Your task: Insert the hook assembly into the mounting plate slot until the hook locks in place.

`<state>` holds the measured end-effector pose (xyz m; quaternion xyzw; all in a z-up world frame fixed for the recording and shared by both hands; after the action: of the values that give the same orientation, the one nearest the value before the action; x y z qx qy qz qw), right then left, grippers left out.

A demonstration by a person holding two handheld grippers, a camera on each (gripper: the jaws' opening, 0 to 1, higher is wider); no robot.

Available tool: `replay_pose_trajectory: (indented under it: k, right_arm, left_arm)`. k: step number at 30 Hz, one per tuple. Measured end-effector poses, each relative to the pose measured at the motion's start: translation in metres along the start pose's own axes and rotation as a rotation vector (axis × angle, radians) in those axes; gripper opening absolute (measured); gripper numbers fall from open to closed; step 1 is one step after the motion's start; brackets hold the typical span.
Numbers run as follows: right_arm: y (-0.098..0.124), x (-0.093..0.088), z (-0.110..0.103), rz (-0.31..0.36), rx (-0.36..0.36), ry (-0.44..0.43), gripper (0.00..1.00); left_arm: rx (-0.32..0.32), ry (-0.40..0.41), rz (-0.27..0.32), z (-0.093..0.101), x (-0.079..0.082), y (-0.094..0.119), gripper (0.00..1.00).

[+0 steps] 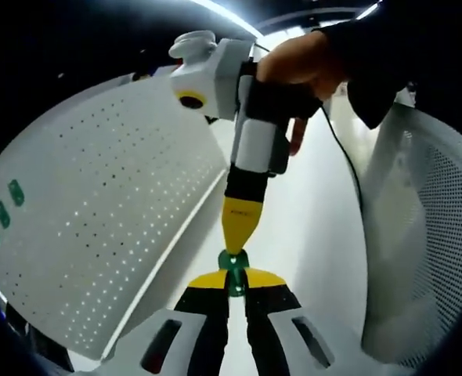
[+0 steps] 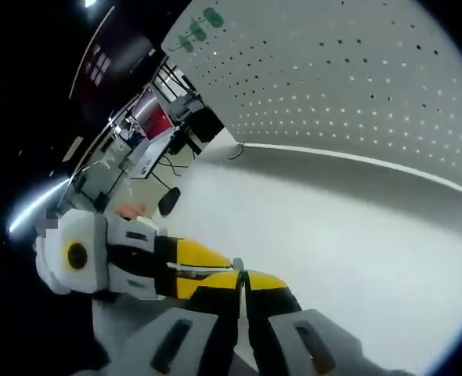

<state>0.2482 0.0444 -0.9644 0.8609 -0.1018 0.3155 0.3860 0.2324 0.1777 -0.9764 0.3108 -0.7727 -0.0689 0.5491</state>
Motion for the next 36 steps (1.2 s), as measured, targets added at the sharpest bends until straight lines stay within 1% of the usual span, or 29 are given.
replay_pose_trajectory:
  k: [9, 17, 32, 36]
  right_arm:
    - [-0.001, -0.001, -0.002, 0.001, 0.004, 0.004, 0.0]
    - [0.001, 0.001, -0.005, 0.021, 0.008, 0.016, 0.0]
    - [0.005, 0.005, -0.015, 0.078, -0.018, 0.132, 0.0]
    - [0.006, 0.007, -0.018, 0.112, -0.015, 0.162, 0.0]
  left_arm:
    - [0.01, -0.003, -0.012, 0.0, -0.001, 0.0, 0.04]
    - [0.025, 0.022, -0.008, -0.002, -0.002, 0.001, 0.03]
    - [0.042, 0.111, 0.022, -0.008, 0.001, 0.006, 0.02]
    - [0.049, 0.149, 0.038, -0.011, 0.002, 0.009, 0.02]
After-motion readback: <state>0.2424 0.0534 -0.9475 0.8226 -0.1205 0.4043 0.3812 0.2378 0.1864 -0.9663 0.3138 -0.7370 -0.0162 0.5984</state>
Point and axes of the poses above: the point that each gripper's makers call its tool centre point, and the gripper's own axes: y roughly backward along the fingers, z roughly to its right, x roughly out of its top, the point moved 9 cm from there along y, roughly backward along the fingers, and after that the axes turned 4 degrees about z, right-handed, at the moved point
